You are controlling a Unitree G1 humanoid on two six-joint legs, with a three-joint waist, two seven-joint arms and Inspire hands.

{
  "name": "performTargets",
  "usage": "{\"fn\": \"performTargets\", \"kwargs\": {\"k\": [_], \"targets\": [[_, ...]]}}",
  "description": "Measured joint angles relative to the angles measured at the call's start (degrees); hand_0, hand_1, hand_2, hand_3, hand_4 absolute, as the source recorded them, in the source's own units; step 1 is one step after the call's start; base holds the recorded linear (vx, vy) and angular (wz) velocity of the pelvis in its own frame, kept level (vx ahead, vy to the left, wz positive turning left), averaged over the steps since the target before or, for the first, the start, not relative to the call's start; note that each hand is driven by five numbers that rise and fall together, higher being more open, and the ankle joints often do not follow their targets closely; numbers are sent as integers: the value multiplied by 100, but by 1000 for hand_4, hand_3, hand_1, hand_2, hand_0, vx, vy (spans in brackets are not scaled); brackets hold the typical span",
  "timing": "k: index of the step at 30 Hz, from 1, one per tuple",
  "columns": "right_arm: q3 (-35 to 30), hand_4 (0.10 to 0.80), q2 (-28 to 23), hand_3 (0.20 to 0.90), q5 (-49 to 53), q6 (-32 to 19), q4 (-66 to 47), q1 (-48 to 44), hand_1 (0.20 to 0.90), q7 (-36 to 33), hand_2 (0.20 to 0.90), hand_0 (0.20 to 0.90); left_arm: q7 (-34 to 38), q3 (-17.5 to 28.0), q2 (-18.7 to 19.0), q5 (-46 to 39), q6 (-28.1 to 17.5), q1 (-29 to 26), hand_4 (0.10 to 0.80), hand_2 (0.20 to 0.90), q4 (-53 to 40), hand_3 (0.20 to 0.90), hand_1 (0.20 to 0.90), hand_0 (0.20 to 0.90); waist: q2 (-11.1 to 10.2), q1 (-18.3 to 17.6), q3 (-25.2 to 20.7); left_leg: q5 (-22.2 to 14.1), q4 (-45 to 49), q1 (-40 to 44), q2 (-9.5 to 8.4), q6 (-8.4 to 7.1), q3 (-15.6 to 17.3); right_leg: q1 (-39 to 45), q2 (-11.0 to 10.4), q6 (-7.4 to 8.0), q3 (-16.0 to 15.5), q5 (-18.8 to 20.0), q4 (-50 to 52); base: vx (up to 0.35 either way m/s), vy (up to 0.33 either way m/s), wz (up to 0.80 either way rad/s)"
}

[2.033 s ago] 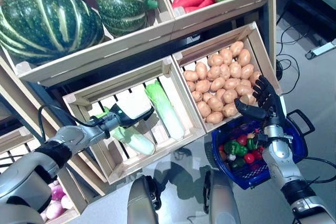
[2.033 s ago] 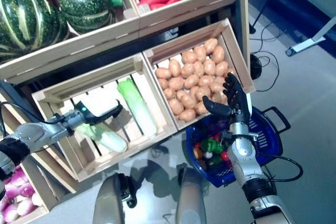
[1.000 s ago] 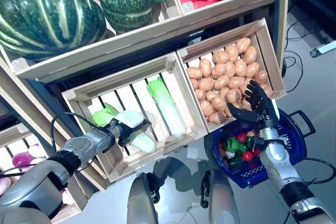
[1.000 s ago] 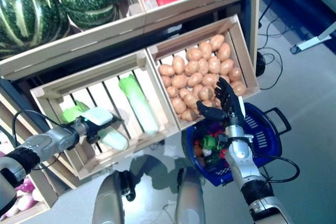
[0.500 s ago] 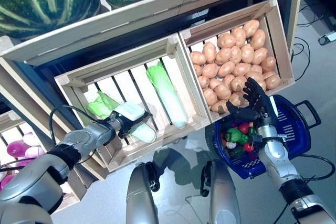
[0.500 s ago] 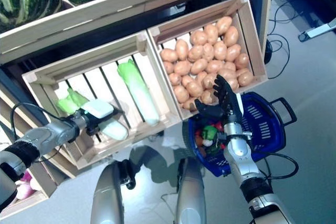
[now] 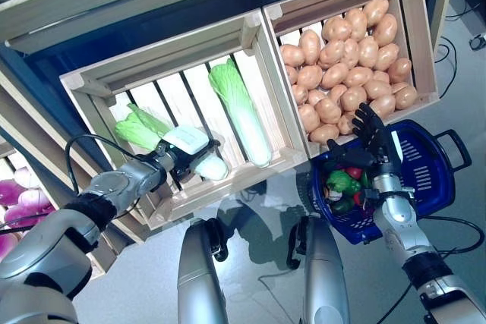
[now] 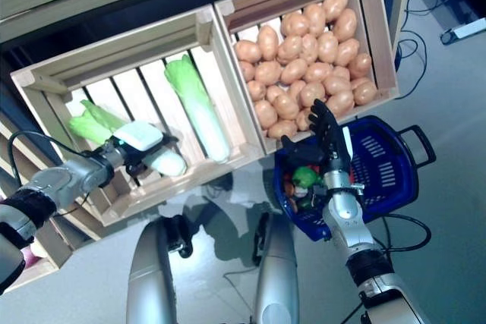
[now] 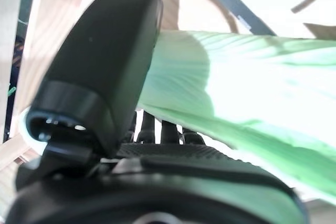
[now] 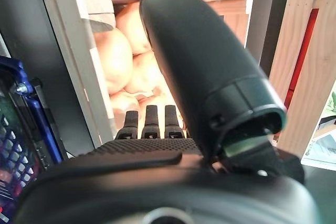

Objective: Put vegetables into the basket

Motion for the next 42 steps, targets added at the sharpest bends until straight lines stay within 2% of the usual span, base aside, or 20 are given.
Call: {"fn": "performTargets", "kwargs": {"k": [5,10,11,12,22,25,29,35,39,42], "targets": [[-48,800,-125,900,-6,-95,-45,-49,900,-177,900,900,93,212,17,-37,-5,-175,800,900,-206,900,900,900,24,87,8,-25,456,-553,8,39,-140,-474,-53,-64,17,-100,482,-44,-19,6],[-247,800,-180,900,-48,-157,-159,-126,900,-288,900,900,224,391,2,-88,80,-266,800,900,-396,900,900,900,31,158,5,-34,828,-1054,10,55,-180,-971,-110,-29,132,-139,877,-20,8,5],[-250,800,-180,900,-48,-157,-161,-147,900,-306,900,900,288,389,-3,-86,93,-263,712,768,-396,768,768,768,31,164,5,-36,895,-1101,9,59,-190,-1019,-108,-26,156,-137,930,0,0,0],[-254,800,-180,900,-49,-157,-173,-152,900,-308,900,900,341,388,-3,-75,98,-264,400,300,-396,300,300,300,32,167,5,-52,960,-1144,10,87,-193,-1063,-100,-21,189,-136,988,-7,7,-3],[-330,800,-177,900,-66,-167,-213,-147,900,-355,900,900,838,442,-1,392,151,-177,400,300,-432,300,300,300,29,163,-76,-91,1263,-1397,17,152,-265,-1293,-36,-12,284,-134,1215,7,2,-2],[-403,800,-175,900,-65,-166,-209,-91,900,-354,900,900,850,373,5,456,124,-139,400,300,-414,300,300,300,45,143,-162,-174,1383,-1412,9,189,-255,-1308,-14,68,355,-195,1315,6,2,-3],[-414,800,-142,900,-66,-166,-197,-87,900,-353,900,900,861,357,-66,463,113,67,400,300,-284,300,300,300,21,62,-419,-215,1394,-1407,14,177,-243,-1326,-1,73,377,-216,1320,35,23,-3],[-437,800,-141,900,-68,-165,-197,-83,900,-348,900,900,803,141,-142,461,102,297,400,300,-1,300,300,300,9,-54,-466,-218,1087,-877,52,166,-114,-878,16,55,363,-200,1032,36,5,-4],[-438,800,-137,900,-58,-166,-193,-25,900,-346,900,900,829,-39,-166,455,38,557,400,300,149,300,300,300,17,-110,-540,-166,696,-409,89,126,-49,-431,49,39,248,-141,638,11,8,-5],[-438,800,-137,900,-45,-166,-196,-18,900,-342,900,900,872,-39,-168,439,-34,674,400,300,155,300,300,300,15,-98,-550,-84,339,-29,97,39,48,-121,91,39,217,-62,314,-19,6,-7]]}}
